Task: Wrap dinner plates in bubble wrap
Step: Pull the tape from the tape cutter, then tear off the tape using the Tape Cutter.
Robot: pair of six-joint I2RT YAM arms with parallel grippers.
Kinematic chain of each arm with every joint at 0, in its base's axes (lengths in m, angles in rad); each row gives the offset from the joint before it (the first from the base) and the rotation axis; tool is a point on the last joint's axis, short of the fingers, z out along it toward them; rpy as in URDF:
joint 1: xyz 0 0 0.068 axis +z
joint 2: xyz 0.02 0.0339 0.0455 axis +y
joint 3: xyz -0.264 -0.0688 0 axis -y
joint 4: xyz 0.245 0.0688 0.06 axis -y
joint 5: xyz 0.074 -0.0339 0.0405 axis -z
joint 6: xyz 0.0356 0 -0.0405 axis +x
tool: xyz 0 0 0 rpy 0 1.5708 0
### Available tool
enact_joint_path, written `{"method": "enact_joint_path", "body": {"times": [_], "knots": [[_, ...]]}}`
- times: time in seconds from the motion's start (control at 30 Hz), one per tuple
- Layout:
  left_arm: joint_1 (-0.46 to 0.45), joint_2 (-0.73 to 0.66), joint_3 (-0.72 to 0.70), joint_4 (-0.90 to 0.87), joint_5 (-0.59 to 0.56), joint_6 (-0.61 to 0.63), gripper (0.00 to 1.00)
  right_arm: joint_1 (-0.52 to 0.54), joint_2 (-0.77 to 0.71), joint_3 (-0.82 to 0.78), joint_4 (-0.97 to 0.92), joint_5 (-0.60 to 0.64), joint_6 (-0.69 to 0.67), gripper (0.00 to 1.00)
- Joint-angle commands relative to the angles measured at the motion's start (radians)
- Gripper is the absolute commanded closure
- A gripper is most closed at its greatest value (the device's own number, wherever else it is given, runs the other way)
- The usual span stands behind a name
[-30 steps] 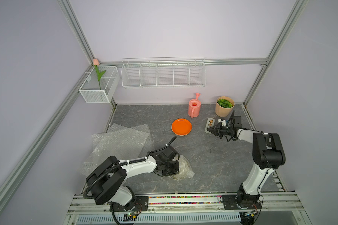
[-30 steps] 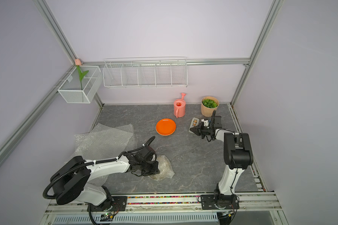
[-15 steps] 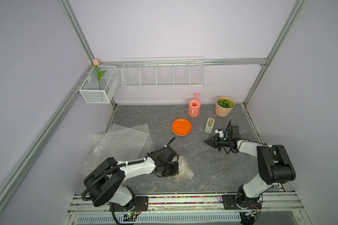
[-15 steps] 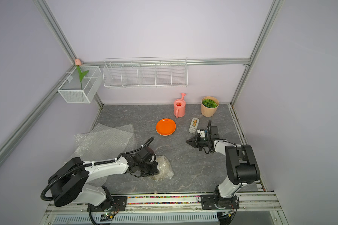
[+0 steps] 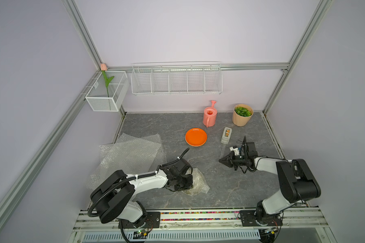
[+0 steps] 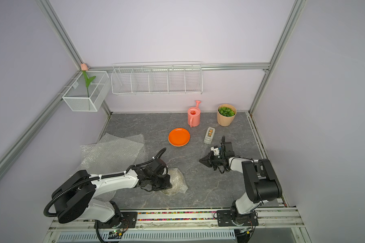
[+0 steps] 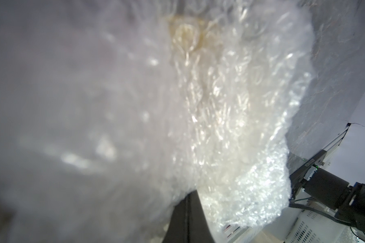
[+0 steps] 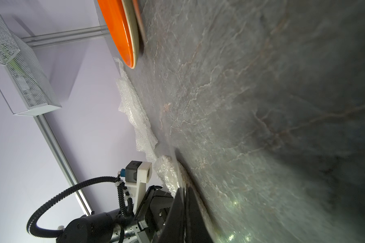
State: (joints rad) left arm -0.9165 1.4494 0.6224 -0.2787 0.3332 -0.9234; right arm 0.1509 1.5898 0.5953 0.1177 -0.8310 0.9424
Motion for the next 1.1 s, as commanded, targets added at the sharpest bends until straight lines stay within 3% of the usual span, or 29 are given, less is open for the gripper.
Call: {"method": "enact_joint_path", "body": {"times": [0.0,0.07,0.17,0.23,0.4,0.57,0.7,0.83,1.07], "knots": [[-0.004,0.028,-0.052,-0.102,-0.03,-0.012,1.0,0.027,0.005,-0.042,-0.011,-0.016,-0.007,0.93],[-0.005,0.029,-0.053,-0.096,-0.028,-0.013,1.0,0.038,0.038,-0.05,0.009,-0.027,-0.007,0.93],[-0.004,0.038,-0.052,-0.095,-0.027,-0.013,1.0,0.062,0.066,-0.073,0.036,-0.037,0.012,0.79],[-0.004,0.041,-0.053,-0.094,-0.026,-0.012,1.0,0.093,0.038,-0.095,0.026,-0.019,0.019,0.71],[-0.005,0.04,-0.054,-0.094,-0.026,-0.016,1.0,0.085,-0.091,-0.103,-0.077,-0.003,-0.006,0.65],[-0.004,0.042,-0.048,-0.096,-0.025,-0.015,1.0,-0.042,-0.178,0.01,-0.282,0.058,-0.178,0.47],[-0.004,0.046,-0.044,-0.099,-0.022,-0.01,1.0,-0.16,-0.08,0.122,-0.254,0.045,-0.26,0.29],[-0.005,0.046,-0.043,-0.102,-0.02,-0.007,1.0,-0.195,0.083,0.225,-0.134,0.021,-0.28,0.28],[-0.004,0.053,-0.032,-0.109,-0.016,-0.003,1.0,-0.184,0.336,0.351,0.14,-0.043,-0.18,0.39]]}}
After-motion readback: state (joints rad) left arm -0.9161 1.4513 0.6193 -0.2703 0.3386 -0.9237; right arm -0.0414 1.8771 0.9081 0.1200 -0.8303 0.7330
